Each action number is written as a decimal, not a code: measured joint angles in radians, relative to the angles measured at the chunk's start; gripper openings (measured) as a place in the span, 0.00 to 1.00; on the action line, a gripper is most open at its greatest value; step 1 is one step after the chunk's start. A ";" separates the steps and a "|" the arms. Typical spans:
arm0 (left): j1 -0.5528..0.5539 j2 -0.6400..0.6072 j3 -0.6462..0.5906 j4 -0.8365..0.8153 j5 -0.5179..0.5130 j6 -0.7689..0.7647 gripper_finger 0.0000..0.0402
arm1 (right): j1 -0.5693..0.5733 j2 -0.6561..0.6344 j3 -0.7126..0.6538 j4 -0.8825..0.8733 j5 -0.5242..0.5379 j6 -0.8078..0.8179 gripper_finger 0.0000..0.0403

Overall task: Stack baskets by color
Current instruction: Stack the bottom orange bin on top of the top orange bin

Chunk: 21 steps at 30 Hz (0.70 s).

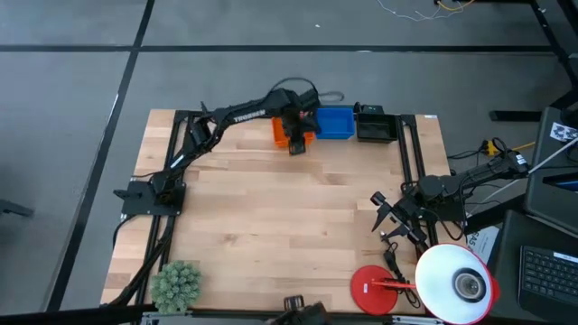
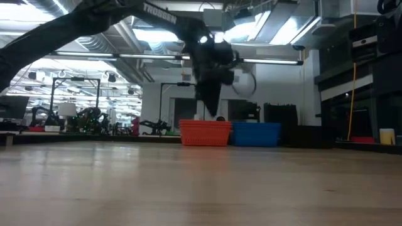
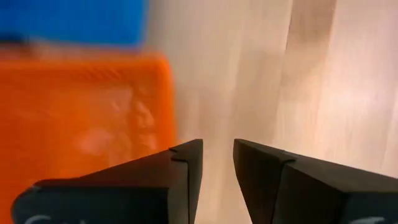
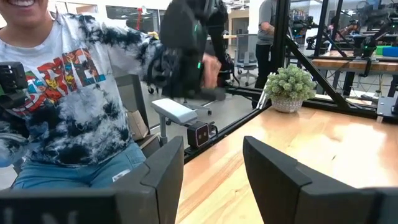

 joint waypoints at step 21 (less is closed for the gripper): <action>0.032 -0.001 -0.263 0.203 -0.151 -0.015 0.20 | 0.000 -0.001 0.000 -0.002 0.000 0.024 0.42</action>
